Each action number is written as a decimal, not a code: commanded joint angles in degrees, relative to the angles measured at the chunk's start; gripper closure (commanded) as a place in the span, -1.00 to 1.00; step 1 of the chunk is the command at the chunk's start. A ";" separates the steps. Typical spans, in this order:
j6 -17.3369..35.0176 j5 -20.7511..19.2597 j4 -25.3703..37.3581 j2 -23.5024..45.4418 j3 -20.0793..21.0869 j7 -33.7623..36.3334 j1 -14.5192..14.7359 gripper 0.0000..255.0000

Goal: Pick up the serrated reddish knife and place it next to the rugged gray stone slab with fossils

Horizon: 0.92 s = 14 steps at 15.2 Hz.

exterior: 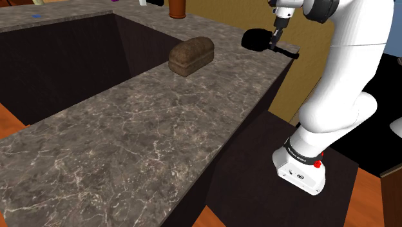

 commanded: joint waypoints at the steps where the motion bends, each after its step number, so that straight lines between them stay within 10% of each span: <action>1: 1.53 0.16 -1.30 0.23 0.12 -0.02 0.13 1.00; 14: 9.61 1.89 -6.50 3.44 1.02 -0.95 -0.16 1.00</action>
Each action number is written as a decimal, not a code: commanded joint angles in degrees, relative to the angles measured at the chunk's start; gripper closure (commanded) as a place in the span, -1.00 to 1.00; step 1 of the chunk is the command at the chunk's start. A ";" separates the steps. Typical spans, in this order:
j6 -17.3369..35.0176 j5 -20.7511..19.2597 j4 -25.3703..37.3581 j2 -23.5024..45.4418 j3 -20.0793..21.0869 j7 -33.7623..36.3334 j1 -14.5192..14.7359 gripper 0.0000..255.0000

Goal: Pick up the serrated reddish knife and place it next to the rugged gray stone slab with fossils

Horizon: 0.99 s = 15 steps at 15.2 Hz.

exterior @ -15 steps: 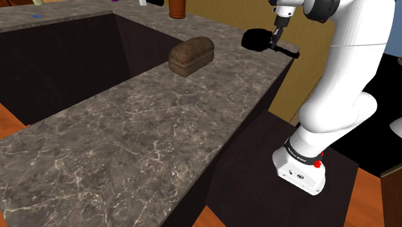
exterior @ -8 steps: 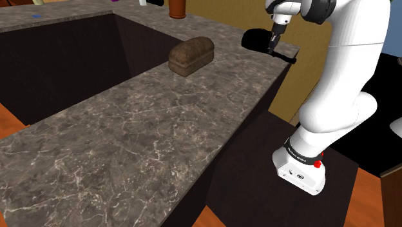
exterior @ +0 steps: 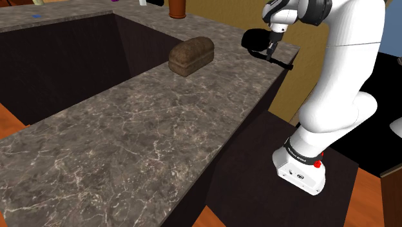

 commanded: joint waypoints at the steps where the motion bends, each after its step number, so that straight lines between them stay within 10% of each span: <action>1: 0.36 0.10 -0.16 0.17 0.08 0.03 0.03 1.00; 7: 0.36 0.10 -0.16 0.18 0.08 0.03 0.03 1.00; 8: 0.36 0.10 -0.15 0.18 0.08 0.03 0.03 -1.00; 15: -2.93 -0.61 2.03 -1.06 -0.29 0.49 0.18 -1.00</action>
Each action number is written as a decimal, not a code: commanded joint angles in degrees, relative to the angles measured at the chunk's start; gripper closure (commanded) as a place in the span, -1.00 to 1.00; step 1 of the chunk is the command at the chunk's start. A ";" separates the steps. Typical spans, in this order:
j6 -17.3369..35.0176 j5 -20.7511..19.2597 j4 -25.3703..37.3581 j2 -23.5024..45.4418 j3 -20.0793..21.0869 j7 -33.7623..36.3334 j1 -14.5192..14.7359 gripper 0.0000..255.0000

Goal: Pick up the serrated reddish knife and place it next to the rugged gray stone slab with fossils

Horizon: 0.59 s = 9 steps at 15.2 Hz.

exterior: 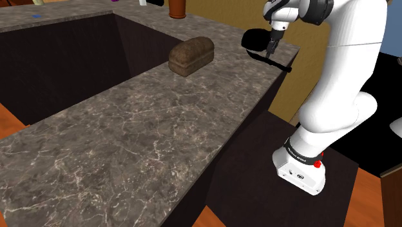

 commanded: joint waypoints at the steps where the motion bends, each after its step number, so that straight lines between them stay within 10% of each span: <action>1: -3.38 -0.55 2.68 -0.79 -0.25 0.53 0.10 -1.00; 9: -4.74 -0.76 3.73 -1.14 -0.36 0.68 0.11 -1.00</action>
